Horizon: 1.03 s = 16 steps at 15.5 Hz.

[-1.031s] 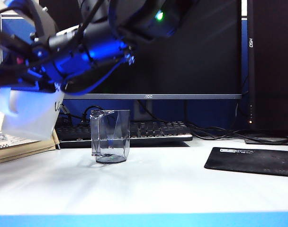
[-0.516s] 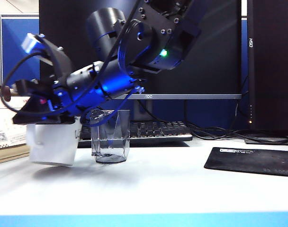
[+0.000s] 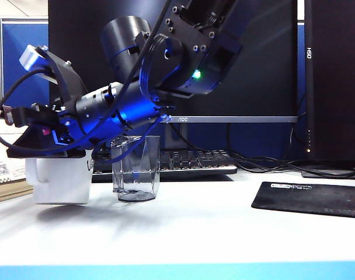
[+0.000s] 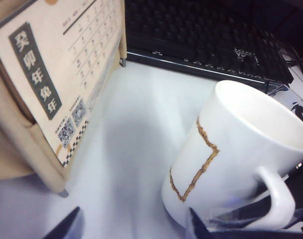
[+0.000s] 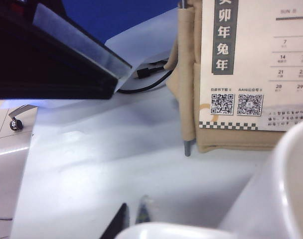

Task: Swap the positions of the transparent plastic cup and the white ceramic cup.

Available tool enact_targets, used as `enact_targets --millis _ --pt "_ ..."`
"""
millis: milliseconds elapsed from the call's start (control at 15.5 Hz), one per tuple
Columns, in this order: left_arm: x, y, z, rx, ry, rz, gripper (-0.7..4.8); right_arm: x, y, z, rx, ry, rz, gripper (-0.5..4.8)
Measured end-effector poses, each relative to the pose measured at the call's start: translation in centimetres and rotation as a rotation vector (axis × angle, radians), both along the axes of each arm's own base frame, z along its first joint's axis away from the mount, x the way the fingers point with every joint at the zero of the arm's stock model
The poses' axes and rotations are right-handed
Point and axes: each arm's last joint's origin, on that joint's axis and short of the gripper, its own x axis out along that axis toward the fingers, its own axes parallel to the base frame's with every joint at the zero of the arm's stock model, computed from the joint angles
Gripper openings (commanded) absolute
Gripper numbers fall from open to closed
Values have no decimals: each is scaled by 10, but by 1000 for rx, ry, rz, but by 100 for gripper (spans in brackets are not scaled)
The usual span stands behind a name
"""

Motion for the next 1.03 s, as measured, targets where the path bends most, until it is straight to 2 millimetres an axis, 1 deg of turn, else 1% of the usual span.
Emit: enact_targets --millis 193,451,516,580,902,1031 --pt "0 0 0 1 2 -1 267 0 -2 -3 2 2 -21 -7" --pt "0 0 0 2 4 -3 267 -8 -13 -13 44 6 -53 -7" --pt "0 0 0 2 4 -3 267 -8 -13 -14 52 17 -58 -7" --pt "0 0 -1 1 4 -3 267 -8 -13 -13 59 31 -64 -7" --pt "0 -3 0 -10 2 -36 267 -24 0 -13 57 45 -54 -7" --pt "0 -4 0 -10 2 -42 268 -24 0 -12 63 67 -58 -7"
